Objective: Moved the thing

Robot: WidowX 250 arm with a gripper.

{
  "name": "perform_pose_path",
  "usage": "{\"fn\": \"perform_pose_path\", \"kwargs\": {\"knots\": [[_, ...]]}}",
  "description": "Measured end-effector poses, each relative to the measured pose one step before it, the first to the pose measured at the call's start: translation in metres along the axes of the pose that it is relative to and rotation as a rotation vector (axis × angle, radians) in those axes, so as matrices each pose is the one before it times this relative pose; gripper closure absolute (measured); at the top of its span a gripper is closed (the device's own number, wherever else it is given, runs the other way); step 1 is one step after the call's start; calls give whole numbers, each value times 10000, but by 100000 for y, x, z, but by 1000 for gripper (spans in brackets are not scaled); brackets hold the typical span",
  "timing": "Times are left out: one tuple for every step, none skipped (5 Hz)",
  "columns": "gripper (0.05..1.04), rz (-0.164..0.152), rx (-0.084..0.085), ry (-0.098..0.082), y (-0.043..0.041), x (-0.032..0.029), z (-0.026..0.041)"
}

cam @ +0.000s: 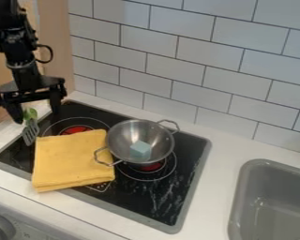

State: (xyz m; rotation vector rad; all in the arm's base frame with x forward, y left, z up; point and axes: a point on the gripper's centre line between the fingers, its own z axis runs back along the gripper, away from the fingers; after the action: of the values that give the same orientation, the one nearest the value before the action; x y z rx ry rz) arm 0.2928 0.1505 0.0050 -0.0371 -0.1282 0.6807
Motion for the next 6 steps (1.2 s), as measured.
{"fn": "perform_pose_path", "kwargs": {"knots": [[367,30,35,103,82,-104,-649],[657,26,61,-132,133,242,125],[734,-148,-26,19,-44,2,-72],[735,-90,-115,58,-186,-97,98],[735,-28,-284,134,-137,-245,509],[735,65,-471,-730,-853,902,2680]]}}
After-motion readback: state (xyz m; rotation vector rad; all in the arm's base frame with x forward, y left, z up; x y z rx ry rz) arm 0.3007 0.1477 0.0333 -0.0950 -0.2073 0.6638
